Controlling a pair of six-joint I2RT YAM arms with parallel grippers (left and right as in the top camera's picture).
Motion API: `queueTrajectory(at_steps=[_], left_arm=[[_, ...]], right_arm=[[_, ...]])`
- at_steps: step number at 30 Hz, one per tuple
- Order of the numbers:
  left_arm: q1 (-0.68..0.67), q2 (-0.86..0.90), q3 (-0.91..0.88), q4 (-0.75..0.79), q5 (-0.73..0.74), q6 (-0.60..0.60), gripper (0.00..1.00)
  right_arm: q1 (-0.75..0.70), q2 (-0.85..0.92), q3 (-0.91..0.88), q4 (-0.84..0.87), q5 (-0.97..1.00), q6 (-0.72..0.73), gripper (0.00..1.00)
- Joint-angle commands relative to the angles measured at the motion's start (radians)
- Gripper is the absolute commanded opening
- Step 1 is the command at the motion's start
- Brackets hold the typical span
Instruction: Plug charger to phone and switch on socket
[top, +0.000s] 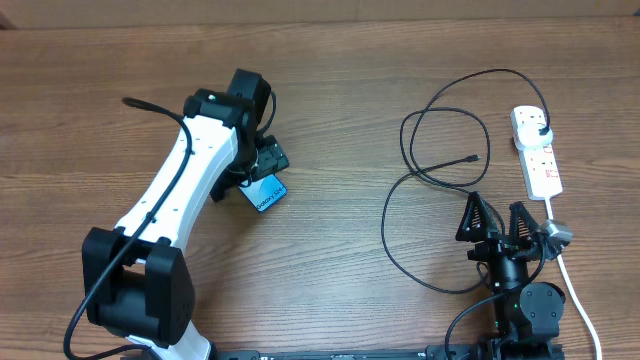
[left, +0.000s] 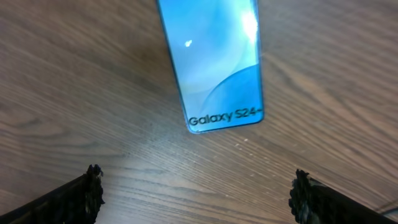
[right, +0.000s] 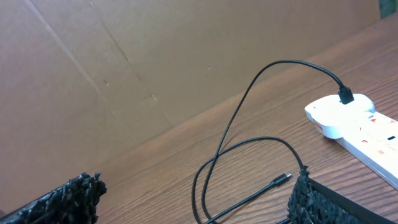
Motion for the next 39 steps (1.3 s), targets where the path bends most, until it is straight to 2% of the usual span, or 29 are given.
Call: queueTrajectory(at_steps=[1,7,39], left_arm=[[-0.001,0.006,0.080,-0.027,-0.024,0.059,1.00],[-0.002,0.006,0.102,-0.090,-0.004,0.135,1.00],[-0.002,0.006,0.101,-0.088,0.014,0.129,1.00]], right_arm=[[-0.003,-0.007,-0.011,0.004,-0.005,-0.005,1.00],[-0.003,-0.007,-0.011,0.004,-0.005,-0.005,1.00],[-0.003,-0.007,-0.011,0.004,-0.005,-0.005,1.00]])
